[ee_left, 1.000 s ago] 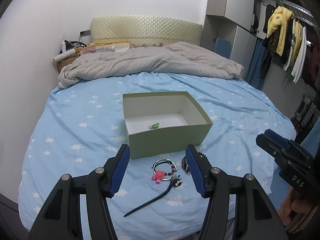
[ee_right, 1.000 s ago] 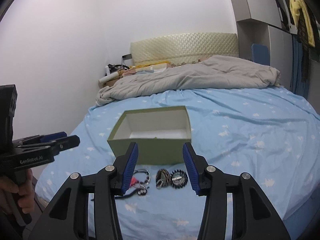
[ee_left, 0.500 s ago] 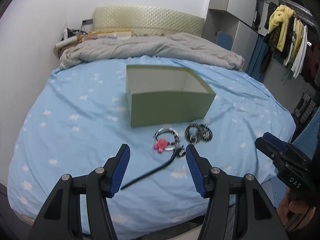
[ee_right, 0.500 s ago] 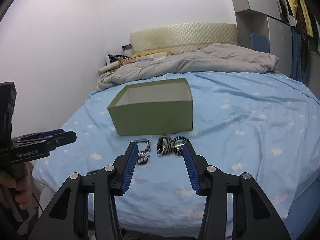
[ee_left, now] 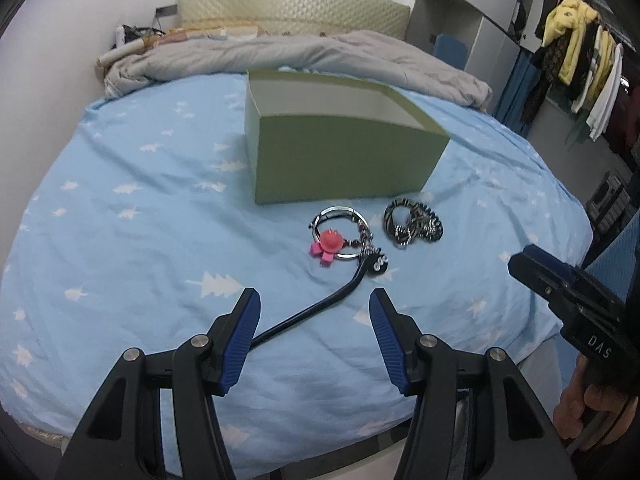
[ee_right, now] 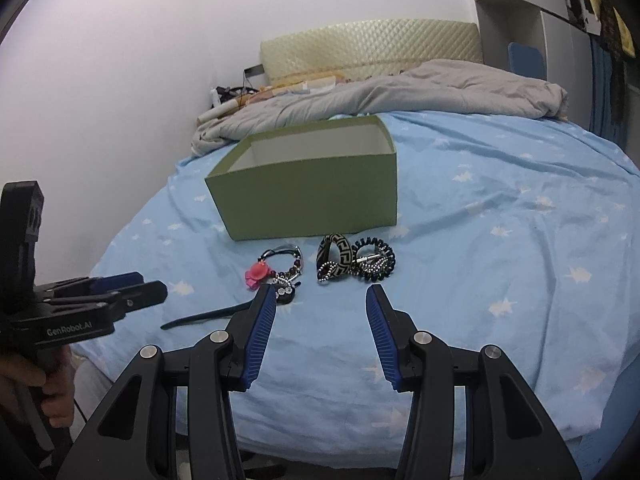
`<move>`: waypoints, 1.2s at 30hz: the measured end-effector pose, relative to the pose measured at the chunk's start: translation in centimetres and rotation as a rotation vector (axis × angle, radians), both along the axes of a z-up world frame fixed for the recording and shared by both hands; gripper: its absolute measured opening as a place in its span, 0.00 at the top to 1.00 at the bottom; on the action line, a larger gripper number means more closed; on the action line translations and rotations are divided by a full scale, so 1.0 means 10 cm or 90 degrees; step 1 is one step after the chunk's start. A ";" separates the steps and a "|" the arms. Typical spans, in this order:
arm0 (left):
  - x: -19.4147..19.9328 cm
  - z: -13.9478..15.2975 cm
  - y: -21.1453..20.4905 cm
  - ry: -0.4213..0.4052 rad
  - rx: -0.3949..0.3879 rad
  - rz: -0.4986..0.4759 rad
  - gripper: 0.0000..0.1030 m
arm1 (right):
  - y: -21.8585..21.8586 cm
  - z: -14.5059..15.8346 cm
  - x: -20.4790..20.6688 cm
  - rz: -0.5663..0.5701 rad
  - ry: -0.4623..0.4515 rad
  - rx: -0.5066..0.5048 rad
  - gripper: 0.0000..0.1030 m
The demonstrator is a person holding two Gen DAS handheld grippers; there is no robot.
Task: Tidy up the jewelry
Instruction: 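Move both open tools back from the box toward the remaining jewelry, then grasp the patterned bangle with the right tool while the left tool grasps the black strap keychain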
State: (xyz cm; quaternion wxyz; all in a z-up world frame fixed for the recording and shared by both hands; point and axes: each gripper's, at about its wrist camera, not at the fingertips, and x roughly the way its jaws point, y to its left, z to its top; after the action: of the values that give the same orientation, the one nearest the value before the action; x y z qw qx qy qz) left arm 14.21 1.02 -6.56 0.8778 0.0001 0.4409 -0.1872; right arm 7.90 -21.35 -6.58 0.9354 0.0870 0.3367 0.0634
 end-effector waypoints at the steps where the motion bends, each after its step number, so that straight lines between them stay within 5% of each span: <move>1: 0.02 -0.04 -0.01 0.005 0.000 -0.005 0.45 | 0.00 -0.03 0.04 0.000 0.005 -0.001 0.57; 19: 0.53 -0.57 -0.56 0.059 0.015 -0.130 0.46 | -0.08 -0.41 0.82 0.015 0.075 0.004 0.73; 22: 0.58 -0.63 -0.66 0.068 0.022 -0.153 0.58 | -0.08 -0.47 0.94 0.021 0.082 0.003 0.74; 32: 0.67 -0.80 -0.81 0.078 0.054 -0.177 0.71 | -0.04 -0.62 1.24 0.037 0.100 -0.002 0.74; 36: 0.71 -0.79 -0.79 0.083 0.050 -0.175 0.87 | 0.01 -0.64 1.29 0.040 0.098 -0.008 0.85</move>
State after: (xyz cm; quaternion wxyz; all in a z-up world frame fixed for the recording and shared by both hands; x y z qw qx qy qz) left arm 21.29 -6.90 -14.46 0.8125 0.0830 0.5001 -0.2879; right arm 20.83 -21.24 -13.00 0.9050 0.0750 0.4103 0.0838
